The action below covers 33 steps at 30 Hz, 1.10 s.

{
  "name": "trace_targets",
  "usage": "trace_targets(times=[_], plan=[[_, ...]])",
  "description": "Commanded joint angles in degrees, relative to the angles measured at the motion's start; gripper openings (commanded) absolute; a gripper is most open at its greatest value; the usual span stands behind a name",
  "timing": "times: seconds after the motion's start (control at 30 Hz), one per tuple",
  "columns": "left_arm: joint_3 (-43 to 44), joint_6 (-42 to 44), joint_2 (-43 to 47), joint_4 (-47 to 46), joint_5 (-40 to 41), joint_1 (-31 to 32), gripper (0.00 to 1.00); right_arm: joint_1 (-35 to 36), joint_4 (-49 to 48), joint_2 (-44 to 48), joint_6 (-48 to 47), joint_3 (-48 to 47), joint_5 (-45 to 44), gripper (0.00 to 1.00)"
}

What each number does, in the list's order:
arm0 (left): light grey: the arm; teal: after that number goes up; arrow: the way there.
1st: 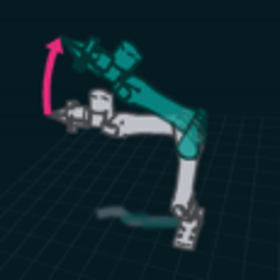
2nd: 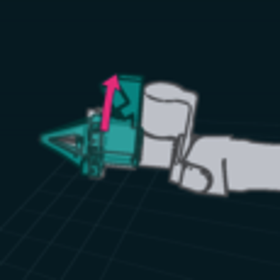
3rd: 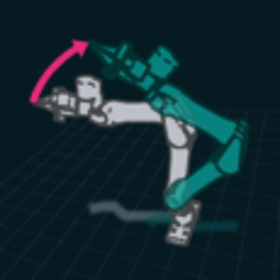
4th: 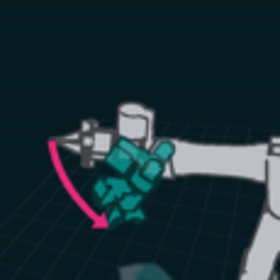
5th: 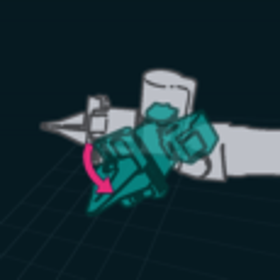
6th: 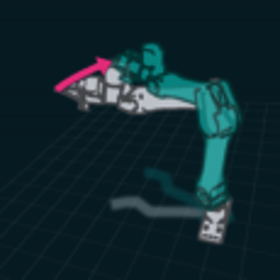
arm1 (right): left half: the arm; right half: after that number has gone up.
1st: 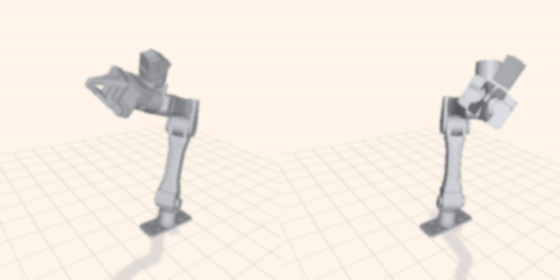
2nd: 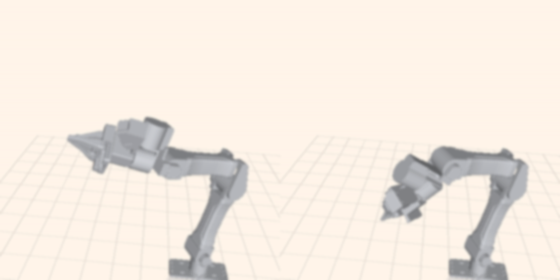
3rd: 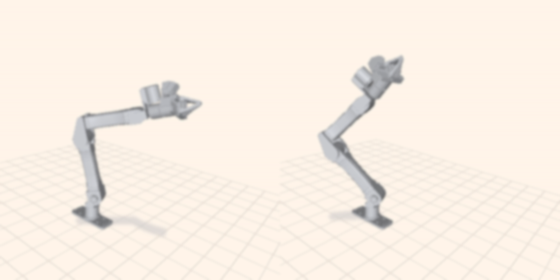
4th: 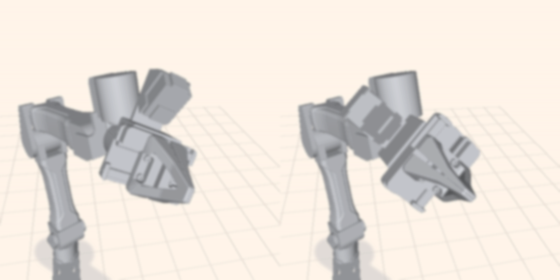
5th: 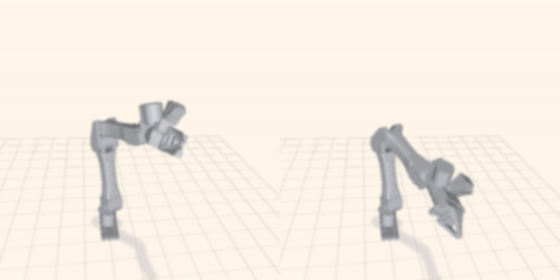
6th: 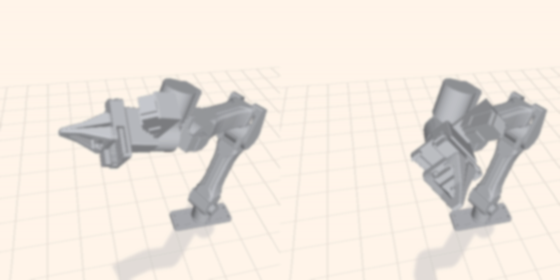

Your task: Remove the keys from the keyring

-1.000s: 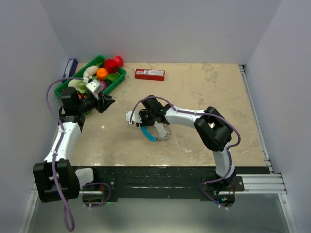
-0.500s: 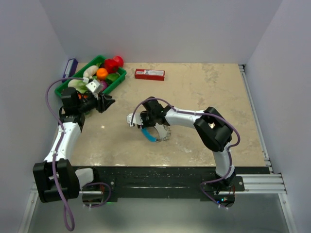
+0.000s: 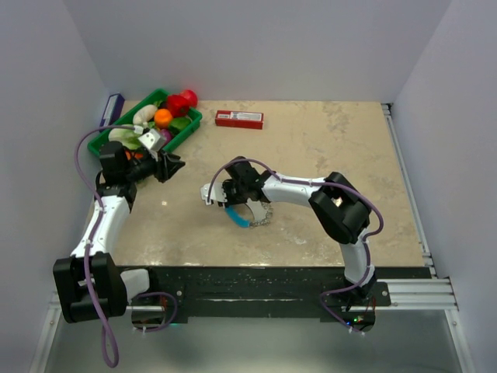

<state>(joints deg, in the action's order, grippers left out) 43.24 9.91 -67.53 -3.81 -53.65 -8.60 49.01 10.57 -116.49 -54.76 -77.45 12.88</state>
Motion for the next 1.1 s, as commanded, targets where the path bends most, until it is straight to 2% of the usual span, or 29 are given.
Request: trace_targets(times=[0.0,0.23,0.67,0.93,1.07], plan=[[-0.44,-0.86,-0.06,-2.69,-1.20,-0.45,0.34,0.38,-0.73,1.70,-0.34,-2.18,-0.67,0.26],[-0.44,-0.95,-0.41,-3.04,-1.46,-0.54,0.34,0.64,0.51,1.17,-0.17,-3.76,-0.23,0.18],[-0.44,-1.03,-0.50,-2.87,-1.72,-0.45,0.34,1.61,0.42,-0.67,-0.70,-3.59,-1.54,0.18],[-0.44,-1.04,-0.41,-2.69,-2.07,-0.54,0.34,1.96,-0.90,-1.37,-0.61,-3.23,-3.39,0.14],[-0.53,-1.12,-0.50,-2.87,-2.16,-0.45,0.34,1.96,-1.34,-1.55,-0.34,-3.23,-4.18,0.00]])
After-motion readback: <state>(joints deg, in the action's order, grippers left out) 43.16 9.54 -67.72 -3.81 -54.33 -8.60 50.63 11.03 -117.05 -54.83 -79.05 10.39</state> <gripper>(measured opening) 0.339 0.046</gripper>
